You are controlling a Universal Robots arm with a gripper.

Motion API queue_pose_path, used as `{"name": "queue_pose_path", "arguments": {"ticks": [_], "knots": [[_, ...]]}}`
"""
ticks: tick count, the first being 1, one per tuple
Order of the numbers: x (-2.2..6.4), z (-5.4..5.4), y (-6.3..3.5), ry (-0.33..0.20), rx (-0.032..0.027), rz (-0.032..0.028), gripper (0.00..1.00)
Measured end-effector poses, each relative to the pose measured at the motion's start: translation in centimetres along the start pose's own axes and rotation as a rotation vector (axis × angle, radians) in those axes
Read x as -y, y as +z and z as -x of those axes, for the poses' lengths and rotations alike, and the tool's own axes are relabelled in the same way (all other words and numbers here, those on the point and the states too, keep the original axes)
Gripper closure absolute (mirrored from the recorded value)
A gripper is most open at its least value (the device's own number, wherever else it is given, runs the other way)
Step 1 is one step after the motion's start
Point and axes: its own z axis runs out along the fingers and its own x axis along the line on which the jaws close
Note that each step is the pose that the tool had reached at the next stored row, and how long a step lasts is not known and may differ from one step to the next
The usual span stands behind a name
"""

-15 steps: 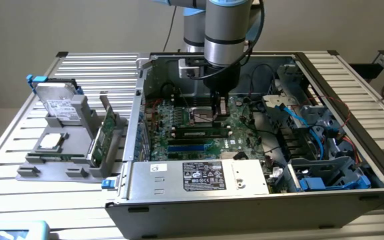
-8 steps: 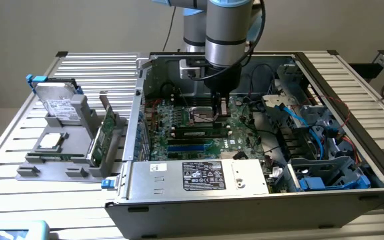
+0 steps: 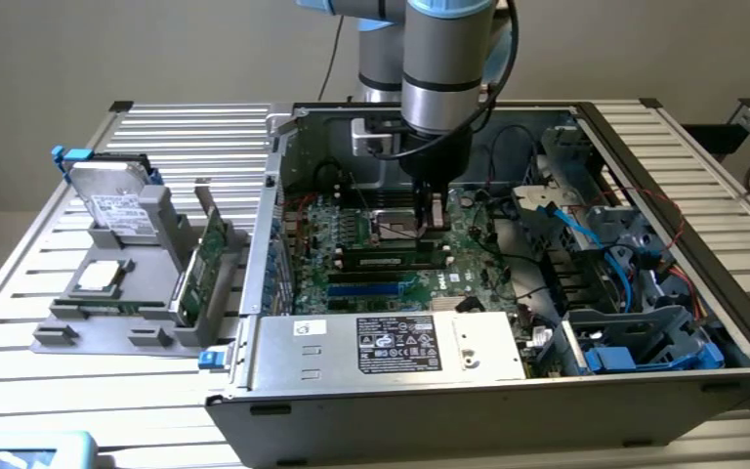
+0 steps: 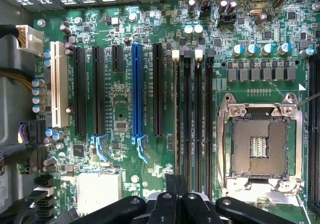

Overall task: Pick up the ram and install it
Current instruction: 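Press down the ram until it locks into place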

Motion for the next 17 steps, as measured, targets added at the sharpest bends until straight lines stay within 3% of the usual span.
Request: {"name": "queue_pose_path", "arguments": {"ticks": [17], "knots": [[0.02,0.05,0.42,0.008,0.0022,0.001,0.89]]}}
